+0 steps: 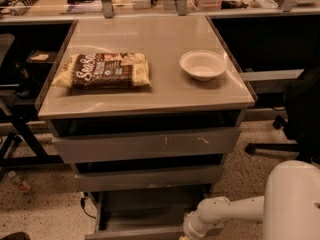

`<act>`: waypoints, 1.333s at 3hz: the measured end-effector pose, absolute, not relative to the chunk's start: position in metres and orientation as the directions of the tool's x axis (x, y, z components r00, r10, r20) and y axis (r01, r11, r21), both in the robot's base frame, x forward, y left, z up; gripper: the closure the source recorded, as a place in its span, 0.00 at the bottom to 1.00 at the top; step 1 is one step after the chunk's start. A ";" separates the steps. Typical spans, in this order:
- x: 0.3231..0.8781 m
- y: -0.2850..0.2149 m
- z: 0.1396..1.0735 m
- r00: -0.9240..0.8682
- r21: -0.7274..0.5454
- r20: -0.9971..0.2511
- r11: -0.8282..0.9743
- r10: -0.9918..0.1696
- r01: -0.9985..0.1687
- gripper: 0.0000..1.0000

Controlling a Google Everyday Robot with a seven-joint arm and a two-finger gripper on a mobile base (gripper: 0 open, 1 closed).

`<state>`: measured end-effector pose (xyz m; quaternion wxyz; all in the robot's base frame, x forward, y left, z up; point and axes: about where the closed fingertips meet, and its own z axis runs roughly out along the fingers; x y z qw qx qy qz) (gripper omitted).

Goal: Open bottom drawer

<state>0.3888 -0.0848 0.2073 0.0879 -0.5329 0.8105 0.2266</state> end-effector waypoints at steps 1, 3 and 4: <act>0.406 -0.078 0.198 -0.393 0.263 -0.373 0.310 -0.841 -0.914 0.00; 0.410 -0.087 0.172 -0.418 0.317 -0.307 0.322 -0.855 -0.892 0.00; 0.394 -0.096 0.169 -0.433 0.356 -0.250 0.334 -0.866 -0.873 0.00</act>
Offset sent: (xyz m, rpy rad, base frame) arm 0.0404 0.0036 -0.0449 -0.0707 0.0546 0.0306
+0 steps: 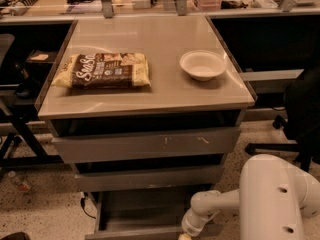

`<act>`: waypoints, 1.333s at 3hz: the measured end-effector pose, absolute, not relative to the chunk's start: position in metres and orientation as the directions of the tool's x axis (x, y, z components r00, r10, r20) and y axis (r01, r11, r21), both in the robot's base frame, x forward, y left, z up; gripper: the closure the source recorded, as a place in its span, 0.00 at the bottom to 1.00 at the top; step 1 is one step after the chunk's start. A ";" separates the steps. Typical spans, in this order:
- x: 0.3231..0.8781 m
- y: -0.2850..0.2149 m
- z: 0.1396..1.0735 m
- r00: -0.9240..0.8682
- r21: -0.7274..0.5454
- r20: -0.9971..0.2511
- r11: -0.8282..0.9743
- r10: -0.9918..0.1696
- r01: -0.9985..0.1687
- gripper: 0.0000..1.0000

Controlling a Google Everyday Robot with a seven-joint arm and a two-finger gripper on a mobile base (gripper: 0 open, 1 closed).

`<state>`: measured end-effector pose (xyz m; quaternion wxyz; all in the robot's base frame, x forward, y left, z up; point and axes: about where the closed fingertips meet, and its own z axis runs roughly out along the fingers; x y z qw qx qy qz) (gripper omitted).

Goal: Open bottom drawer

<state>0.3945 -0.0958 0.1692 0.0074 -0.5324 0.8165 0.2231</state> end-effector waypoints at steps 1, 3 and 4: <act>0.372 -0.104 0.176 -0.456 0.389 -0.212 0.353 -0.864 -0.851 0.00; 0.333 -0.127 0.198 -0.508 0.417 -0.179 0.403 -0.842 -0.814 0.00; 0.303 -0.149 0.213 -0.561 0.428 -0.168 0.453 -0.811 -0.783 0.00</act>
Offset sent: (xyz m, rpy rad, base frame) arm -0.0683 -0.0247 0.0229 -0.0380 0.1314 -0.0456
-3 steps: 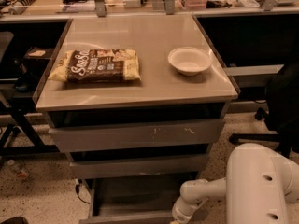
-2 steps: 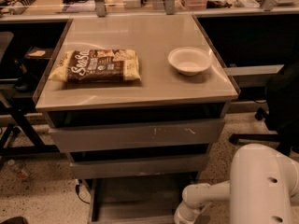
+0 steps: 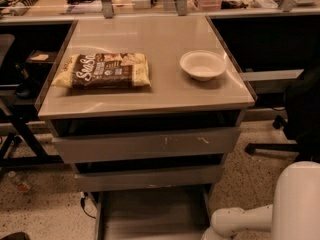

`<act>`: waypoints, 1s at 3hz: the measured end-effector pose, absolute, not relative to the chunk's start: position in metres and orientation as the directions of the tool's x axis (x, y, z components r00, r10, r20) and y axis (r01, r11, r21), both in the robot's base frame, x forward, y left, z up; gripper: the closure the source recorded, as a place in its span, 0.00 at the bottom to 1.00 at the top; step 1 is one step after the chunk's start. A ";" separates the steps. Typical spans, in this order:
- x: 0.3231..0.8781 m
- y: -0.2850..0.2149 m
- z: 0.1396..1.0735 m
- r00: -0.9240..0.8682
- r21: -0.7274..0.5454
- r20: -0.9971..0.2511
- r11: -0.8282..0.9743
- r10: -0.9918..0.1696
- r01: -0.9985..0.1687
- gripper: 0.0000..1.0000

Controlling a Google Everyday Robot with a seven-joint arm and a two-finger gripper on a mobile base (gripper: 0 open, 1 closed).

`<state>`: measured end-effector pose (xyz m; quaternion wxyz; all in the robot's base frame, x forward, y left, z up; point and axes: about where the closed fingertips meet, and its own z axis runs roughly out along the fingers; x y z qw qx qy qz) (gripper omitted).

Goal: Open bottom drawer

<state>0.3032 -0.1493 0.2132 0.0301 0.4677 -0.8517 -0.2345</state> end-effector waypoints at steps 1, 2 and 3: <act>0.303 -0.148 0.212 -0.557 0.432 -0.174 0.445 -0.812 -0.784 0.00; 0.301 -0.148 0.209 -0.546 0.448 -0.140 0.439 -0.826 -0.779 0.00; 0.287 -0.158 0.215 -0.551 0.457 -0.115 0.449 -0.826 -0.768 0.00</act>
Offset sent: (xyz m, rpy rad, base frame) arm -0.0015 0.0003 -0.0070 -0.0432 0.0737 0.0502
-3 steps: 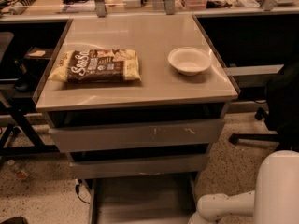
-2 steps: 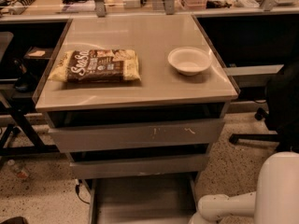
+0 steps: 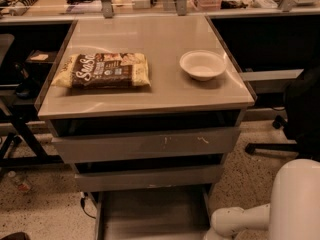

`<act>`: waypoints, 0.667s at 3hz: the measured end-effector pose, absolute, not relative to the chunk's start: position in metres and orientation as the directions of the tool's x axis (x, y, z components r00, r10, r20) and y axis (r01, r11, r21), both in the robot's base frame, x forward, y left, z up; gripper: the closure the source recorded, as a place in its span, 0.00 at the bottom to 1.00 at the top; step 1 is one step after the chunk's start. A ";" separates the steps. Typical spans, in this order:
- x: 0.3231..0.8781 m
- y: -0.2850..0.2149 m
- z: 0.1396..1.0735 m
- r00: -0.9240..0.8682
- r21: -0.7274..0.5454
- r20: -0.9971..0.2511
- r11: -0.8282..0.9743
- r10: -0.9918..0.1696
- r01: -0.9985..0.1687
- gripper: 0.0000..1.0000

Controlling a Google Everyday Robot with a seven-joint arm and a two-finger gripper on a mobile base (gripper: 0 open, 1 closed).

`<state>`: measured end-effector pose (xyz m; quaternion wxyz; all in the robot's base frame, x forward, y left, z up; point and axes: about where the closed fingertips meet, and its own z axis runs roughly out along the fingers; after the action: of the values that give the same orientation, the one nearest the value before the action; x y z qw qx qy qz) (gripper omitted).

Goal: Open bottom drawer

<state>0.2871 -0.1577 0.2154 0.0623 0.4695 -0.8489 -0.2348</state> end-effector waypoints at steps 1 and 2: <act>0.268 -0.173 0.221 -0.581 0.464 -0.099 0.479 -0.808 -0.745 0.00; 0.252 -0.185 0.223 -0.610 0.468 -0.083 0.510 -0.788 -0.722 0.00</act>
Offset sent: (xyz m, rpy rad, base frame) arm -0.0520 -0.0442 0.0115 -0.0349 0.0355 -0.1171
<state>0.2517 -0.1852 0.2227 0.0702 0.4357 -0.8660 -0.2350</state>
